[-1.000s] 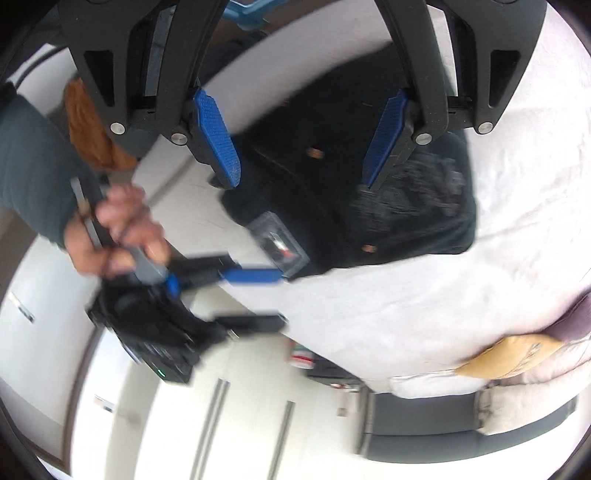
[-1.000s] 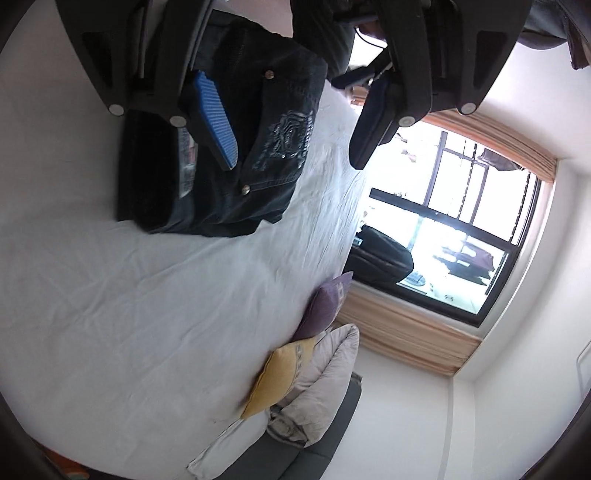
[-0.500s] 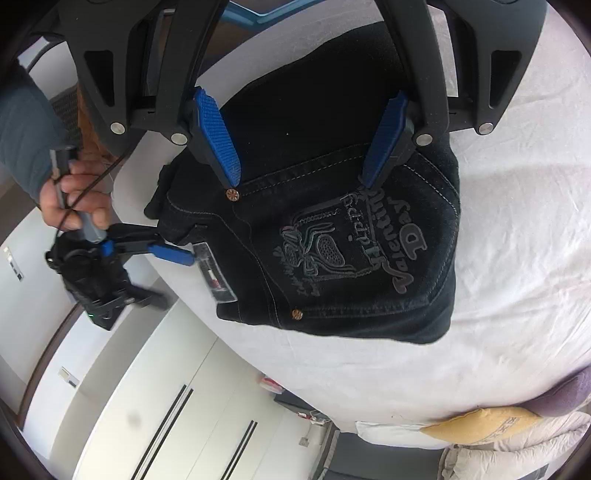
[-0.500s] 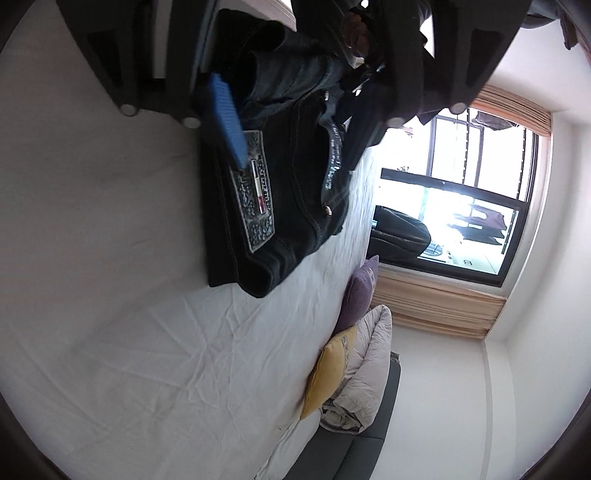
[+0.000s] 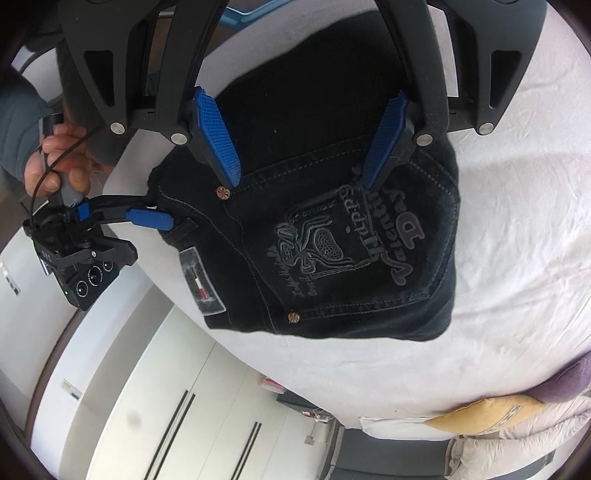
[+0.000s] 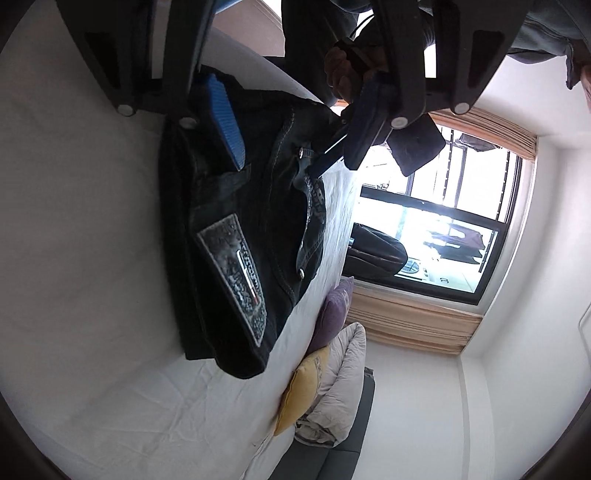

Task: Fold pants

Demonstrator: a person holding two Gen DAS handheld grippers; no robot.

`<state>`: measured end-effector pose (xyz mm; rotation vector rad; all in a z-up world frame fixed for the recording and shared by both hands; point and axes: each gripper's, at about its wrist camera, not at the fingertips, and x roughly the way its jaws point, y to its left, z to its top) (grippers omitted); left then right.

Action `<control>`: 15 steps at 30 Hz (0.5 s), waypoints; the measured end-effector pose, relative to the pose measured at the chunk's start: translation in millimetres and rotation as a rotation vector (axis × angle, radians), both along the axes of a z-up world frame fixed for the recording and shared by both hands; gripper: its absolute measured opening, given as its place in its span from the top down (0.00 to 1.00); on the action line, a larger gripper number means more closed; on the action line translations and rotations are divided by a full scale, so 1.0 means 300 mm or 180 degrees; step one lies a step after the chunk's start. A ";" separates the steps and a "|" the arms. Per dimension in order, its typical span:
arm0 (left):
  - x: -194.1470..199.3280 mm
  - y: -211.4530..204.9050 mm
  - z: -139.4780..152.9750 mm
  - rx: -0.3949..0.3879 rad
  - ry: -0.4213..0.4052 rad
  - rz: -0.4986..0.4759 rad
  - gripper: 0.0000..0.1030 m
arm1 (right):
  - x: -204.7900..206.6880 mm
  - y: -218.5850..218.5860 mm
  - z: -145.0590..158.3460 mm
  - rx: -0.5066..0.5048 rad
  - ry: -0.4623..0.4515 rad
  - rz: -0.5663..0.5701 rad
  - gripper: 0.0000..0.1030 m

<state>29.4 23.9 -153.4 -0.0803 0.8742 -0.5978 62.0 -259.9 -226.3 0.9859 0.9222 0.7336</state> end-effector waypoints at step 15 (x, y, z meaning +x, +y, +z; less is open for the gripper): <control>0.389 -0.001 0.025 0.0132 0.0201 0.0264 0.25 | 0.353 0.093 0.139 -0.0375 -0.0198 0.0000 0.14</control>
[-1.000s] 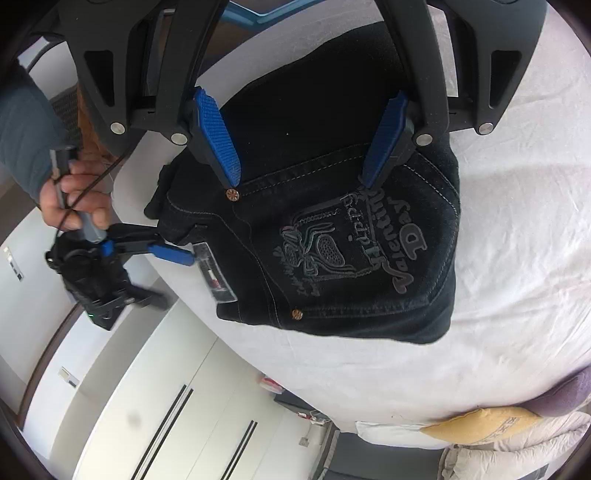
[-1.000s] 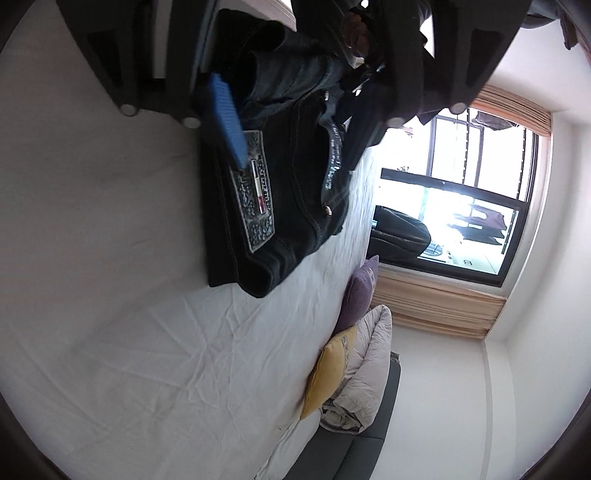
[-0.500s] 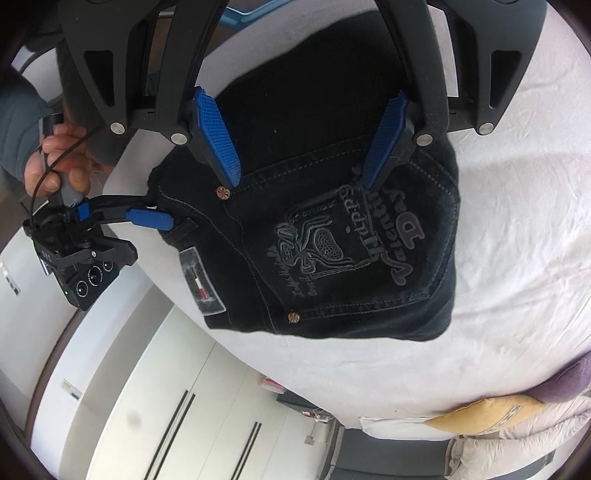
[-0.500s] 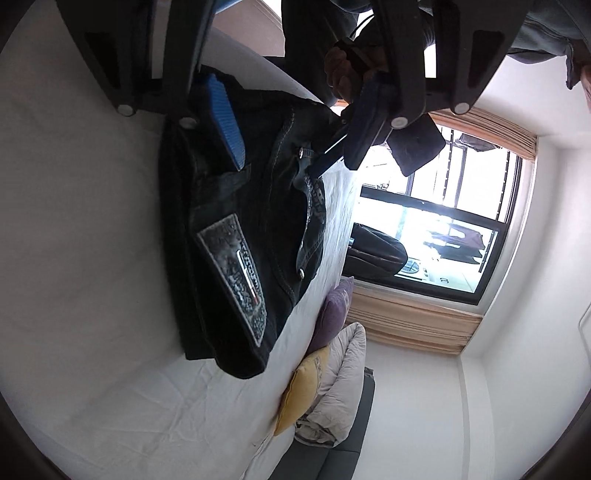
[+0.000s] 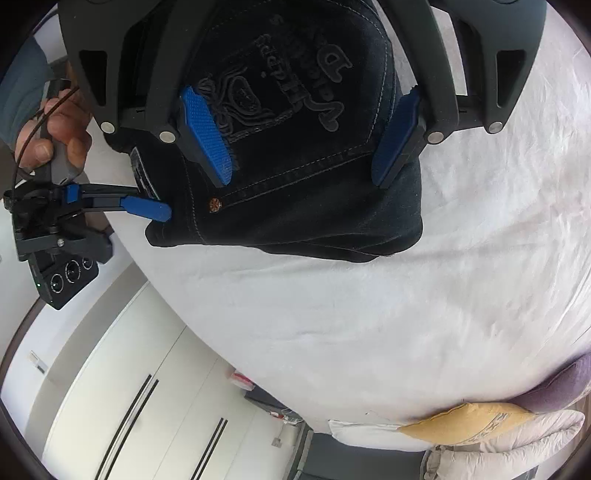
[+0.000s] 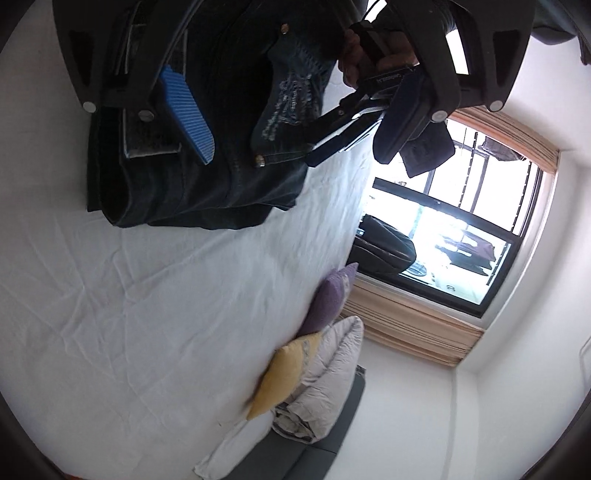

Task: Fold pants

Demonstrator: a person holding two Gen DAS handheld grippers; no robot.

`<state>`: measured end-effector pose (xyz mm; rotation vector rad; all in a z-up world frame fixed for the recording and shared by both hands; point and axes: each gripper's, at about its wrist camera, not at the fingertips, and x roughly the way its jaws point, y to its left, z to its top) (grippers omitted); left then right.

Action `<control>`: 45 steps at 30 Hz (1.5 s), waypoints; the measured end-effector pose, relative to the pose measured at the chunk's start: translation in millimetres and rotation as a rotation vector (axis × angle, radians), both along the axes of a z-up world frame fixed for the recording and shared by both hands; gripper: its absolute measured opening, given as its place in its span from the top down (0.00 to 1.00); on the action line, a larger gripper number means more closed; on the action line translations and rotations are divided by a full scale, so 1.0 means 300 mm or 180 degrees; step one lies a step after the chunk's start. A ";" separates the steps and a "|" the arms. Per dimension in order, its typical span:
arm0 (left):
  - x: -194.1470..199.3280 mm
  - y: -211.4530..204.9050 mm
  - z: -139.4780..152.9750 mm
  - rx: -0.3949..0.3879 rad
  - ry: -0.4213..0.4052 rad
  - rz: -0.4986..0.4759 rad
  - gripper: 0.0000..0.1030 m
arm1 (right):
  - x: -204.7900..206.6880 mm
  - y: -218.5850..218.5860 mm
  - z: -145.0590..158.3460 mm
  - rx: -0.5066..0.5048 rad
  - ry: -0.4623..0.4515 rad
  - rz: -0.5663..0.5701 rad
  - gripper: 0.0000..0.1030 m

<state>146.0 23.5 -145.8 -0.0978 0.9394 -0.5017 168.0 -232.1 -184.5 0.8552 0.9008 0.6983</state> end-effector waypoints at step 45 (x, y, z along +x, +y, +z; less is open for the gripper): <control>-0.466 0.240 0.107 0.0686 -0.0297 0.0738 0.00 | -0.518 -0.174 0.047 -0.0618 -0.0075 -0.0685 0.08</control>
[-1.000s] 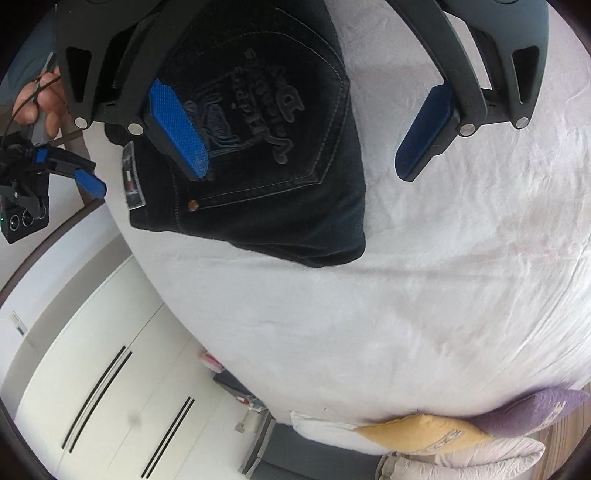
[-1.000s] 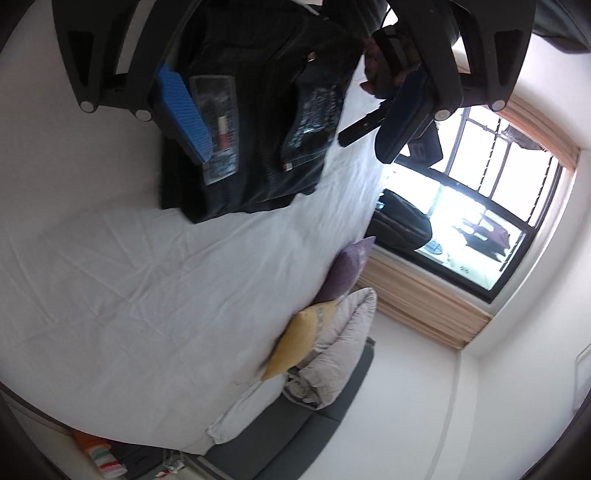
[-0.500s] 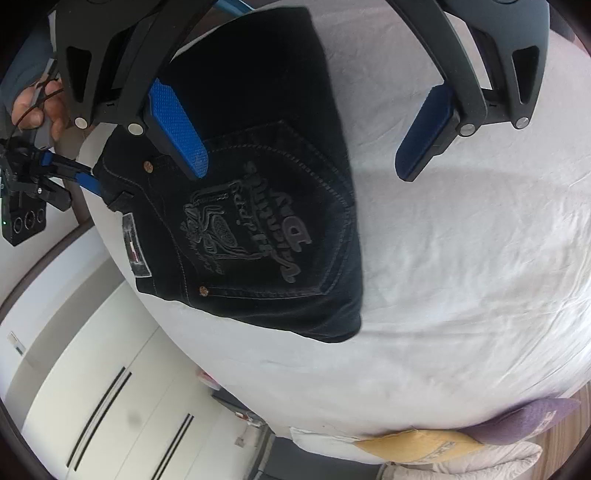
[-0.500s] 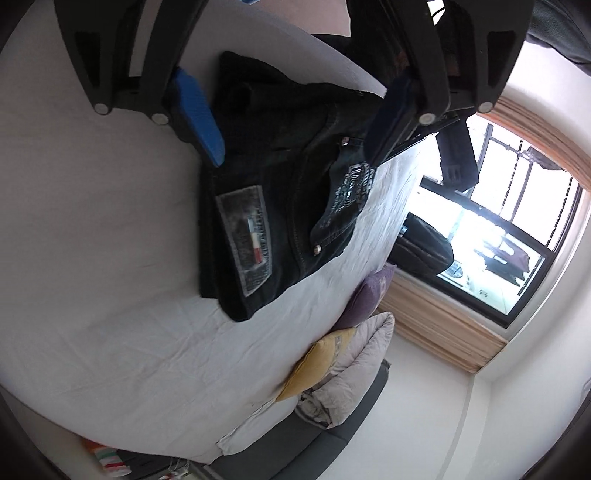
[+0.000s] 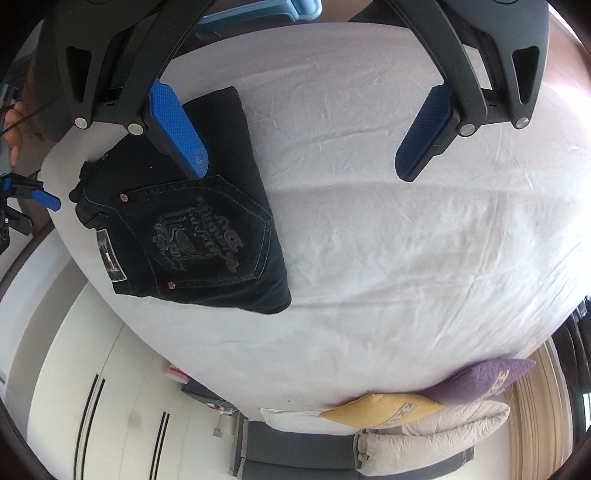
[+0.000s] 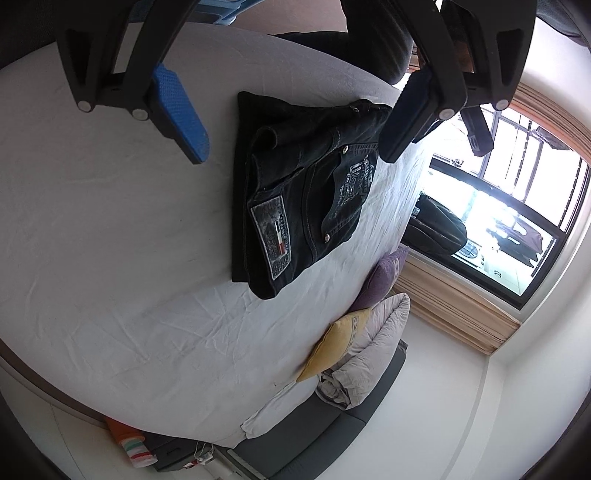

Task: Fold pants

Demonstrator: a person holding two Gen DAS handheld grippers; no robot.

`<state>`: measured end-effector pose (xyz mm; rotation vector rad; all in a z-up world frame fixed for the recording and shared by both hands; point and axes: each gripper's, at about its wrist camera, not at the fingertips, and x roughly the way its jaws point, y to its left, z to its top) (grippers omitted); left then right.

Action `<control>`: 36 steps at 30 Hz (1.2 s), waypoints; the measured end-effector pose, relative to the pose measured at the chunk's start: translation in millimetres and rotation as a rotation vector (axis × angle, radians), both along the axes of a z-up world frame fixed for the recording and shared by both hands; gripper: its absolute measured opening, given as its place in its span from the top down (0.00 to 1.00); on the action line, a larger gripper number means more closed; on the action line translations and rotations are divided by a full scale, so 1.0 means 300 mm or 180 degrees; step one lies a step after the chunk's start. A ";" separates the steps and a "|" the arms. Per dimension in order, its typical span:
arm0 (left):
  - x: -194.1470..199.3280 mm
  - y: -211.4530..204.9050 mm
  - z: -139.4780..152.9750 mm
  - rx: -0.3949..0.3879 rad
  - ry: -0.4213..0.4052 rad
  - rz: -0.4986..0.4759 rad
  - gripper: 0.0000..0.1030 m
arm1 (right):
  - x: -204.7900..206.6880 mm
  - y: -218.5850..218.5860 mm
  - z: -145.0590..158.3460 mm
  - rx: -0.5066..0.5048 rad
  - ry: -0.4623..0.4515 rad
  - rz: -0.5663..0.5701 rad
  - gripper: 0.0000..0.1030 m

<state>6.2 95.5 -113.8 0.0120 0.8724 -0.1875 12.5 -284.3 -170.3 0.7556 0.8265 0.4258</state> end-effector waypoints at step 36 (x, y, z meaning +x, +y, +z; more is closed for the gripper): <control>0.402 -0.190 -0.188 -0.0350 0.0955 -0.0493 0.31 | 0.378 0.192 -0.130 -0.0607 0.0511 0.0804 0.30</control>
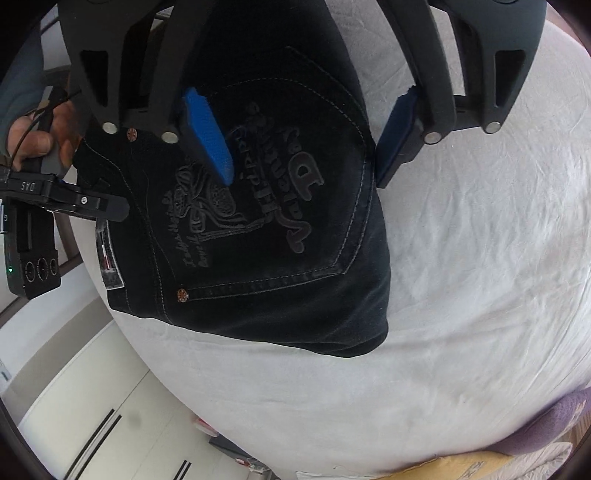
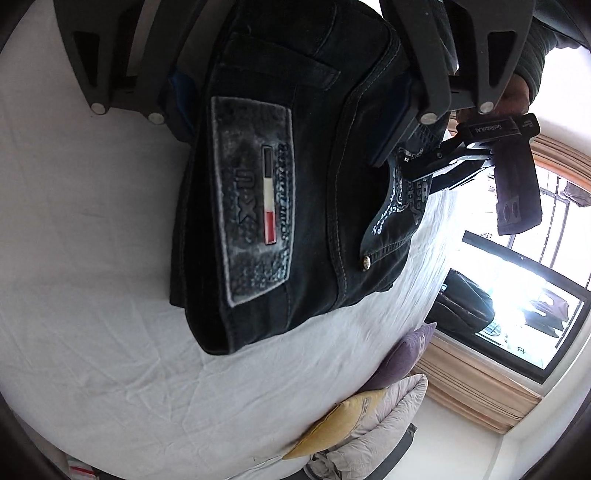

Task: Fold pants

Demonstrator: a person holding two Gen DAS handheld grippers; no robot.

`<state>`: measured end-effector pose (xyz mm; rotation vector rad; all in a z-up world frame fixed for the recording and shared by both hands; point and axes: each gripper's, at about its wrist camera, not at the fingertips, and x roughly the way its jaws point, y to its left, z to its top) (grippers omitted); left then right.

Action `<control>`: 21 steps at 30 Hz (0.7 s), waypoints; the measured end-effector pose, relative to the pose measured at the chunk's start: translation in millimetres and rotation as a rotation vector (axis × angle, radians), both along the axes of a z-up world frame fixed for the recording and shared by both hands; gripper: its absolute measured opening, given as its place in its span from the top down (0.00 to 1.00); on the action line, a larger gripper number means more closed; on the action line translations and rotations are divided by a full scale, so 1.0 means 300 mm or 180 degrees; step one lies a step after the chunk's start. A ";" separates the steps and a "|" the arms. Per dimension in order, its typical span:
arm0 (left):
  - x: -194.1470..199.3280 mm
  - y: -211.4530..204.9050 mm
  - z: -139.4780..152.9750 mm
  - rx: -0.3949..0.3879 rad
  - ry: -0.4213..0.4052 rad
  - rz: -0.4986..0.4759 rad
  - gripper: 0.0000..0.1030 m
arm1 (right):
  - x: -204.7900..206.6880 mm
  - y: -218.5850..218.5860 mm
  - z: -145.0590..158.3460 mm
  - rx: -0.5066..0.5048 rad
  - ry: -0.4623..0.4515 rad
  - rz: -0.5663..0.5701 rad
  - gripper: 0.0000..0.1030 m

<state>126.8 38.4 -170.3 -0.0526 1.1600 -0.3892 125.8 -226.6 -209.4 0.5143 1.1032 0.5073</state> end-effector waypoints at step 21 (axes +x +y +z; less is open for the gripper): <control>0.144 0.044 0.258 -0.0149 -0.0578 0.0091 0.80 | 0.033 0.027 0.315 -0.0326 -0.0912 -0.0099 0.78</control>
